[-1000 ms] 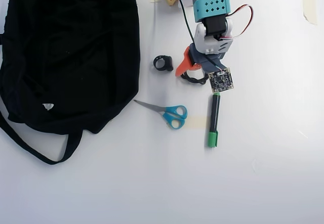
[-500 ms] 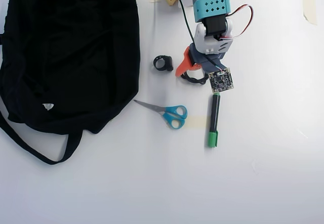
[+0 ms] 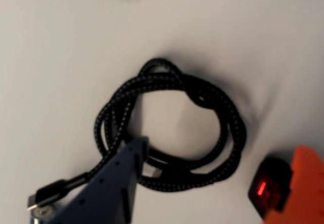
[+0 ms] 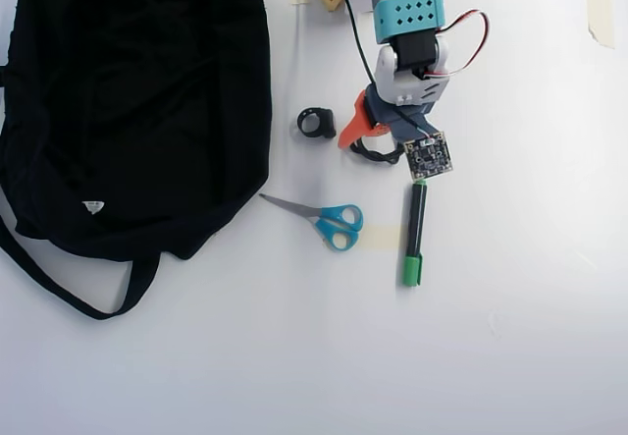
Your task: Put the cable into the black bag
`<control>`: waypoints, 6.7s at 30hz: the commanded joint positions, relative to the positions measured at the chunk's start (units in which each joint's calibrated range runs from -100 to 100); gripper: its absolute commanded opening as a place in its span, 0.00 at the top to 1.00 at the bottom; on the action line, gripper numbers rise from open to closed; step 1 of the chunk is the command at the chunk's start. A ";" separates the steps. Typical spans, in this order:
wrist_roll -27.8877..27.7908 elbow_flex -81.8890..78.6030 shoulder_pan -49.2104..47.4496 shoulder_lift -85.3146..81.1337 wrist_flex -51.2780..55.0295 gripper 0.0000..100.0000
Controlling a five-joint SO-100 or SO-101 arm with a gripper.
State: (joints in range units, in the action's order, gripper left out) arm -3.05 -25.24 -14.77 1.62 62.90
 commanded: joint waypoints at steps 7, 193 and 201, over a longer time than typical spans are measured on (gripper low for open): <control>-1.82 0.08 0.26 1.12 -0.46 0.57; 3.58 17.42 67.27 -0.04 -7.69 0.71; 3.94 16.52 39.53 -19.05 9.97 0.85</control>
State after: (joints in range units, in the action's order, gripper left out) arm 0.66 -9.36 32.77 -14.65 70.89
